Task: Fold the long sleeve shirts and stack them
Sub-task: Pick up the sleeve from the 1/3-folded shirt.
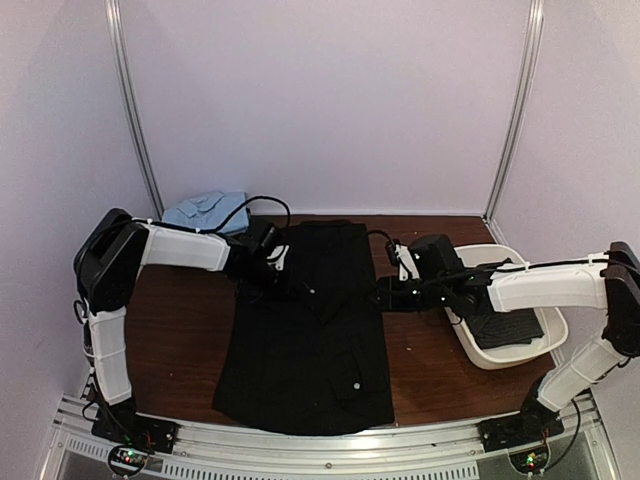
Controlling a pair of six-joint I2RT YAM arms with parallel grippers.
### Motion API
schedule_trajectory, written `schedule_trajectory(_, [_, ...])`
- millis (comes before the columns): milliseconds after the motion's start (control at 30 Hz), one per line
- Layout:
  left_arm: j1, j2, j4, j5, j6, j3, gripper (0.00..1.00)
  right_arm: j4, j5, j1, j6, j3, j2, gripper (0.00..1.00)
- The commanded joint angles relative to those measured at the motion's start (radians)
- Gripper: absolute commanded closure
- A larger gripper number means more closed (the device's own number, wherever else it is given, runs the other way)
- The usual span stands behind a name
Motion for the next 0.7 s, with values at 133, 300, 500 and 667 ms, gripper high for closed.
schedule_trajectory(133, [-0.035, -0.047, 0.069, 0.040, 0.033, 0.025, 0.99, 0.058, -0.024, -0.004, 0.018, 0.016, 0.035, 0.58])
schedule_trajectory(300, [-0.065, -0.060, 0.116, 0.064, 0.035, 0.024, 1.00, 0.062, -0.024, -0.004, 0.021, 0.014, 0.039, 0.58])
schedule_trajectory(500, [-0.101, -0.076, 0.200, 0.122, 0.035, 0.020, 1.00, 0.076, -0.012, -0.005, 0.034, 0.006, 0.033, 0.58])
schedule_trajectory(667, [-0.131, -0.052, 0.240, 0.162, 0.028, 0.026, 1.00, 0.136, -0.050, -0.016, 0.063, 0.008, 0.058, 0.56])
